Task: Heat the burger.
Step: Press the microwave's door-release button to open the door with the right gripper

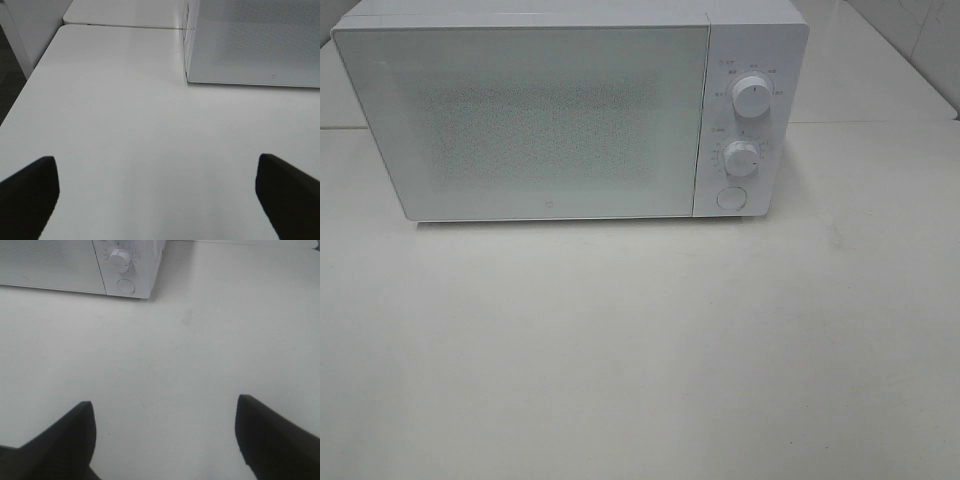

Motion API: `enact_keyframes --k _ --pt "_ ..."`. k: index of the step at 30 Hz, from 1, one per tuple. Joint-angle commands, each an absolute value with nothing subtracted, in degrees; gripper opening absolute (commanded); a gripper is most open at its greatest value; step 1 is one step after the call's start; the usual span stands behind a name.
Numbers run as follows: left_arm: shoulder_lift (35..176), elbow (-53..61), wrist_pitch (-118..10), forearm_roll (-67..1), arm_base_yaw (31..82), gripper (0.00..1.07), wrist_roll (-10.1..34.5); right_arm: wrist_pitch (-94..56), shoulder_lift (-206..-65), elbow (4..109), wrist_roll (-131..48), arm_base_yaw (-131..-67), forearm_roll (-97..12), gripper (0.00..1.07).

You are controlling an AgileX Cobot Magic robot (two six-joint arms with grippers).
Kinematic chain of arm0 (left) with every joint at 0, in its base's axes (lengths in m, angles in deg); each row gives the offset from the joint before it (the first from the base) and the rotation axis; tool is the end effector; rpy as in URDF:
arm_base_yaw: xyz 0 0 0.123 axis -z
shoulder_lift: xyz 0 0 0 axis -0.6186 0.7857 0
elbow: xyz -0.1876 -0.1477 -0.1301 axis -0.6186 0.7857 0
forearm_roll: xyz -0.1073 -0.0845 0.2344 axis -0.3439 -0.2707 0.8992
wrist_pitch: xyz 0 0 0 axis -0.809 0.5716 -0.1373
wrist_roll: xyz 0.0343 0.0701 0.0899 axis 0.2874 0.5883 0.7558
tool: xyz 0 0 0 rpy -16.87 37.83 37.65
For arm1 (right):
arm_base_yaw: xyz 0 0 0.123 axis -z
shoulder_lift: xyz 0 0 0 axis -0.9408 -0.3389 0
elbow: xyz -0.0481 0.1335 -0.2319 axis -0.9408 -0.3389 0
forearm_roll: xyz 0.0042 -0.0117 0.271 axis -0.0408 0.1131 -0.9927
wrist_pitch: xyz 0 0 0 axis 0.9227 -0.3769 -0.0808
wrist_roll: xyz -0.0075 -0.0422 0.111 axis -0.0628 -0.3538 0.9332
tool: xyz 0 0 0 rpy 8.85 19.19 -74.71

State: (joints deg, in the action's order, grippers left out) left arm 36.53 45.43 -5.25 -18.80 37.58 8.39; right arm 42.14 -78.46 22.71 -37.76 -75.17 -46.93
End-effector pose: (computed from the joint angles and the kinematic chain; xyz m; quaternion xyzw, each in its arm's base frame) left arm 0.0508 -0.0004 0.2766 -0.0045 0.8472 -0.0016 0.5312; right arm 0.0770 0.0150 0.2982 -0.0427 0.8653 0.0586 0.4960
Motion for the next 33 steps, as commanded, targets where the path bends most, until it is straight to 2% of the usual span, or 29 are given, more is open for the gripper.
enact_keyframes --k 1,10,33 --pt "35.2 45.5 -5.7 -18.6 37.4 1.00 7.9 42.3 -75.1 20.8 -37.5 -74.8 -46.6 0.75" --pt "35.2 45.5 -5.7 -18.6 37.4 1.00 7.9 43.8 -64.9 17.6 -35.4 -74.8 -46.5 0.75" --pt "35.3 45.5 -5.7 -18.6 37.4 1.00 7.9 43.7 -65.0 17.6 -34.4 -74.8 -46.5 0.75"
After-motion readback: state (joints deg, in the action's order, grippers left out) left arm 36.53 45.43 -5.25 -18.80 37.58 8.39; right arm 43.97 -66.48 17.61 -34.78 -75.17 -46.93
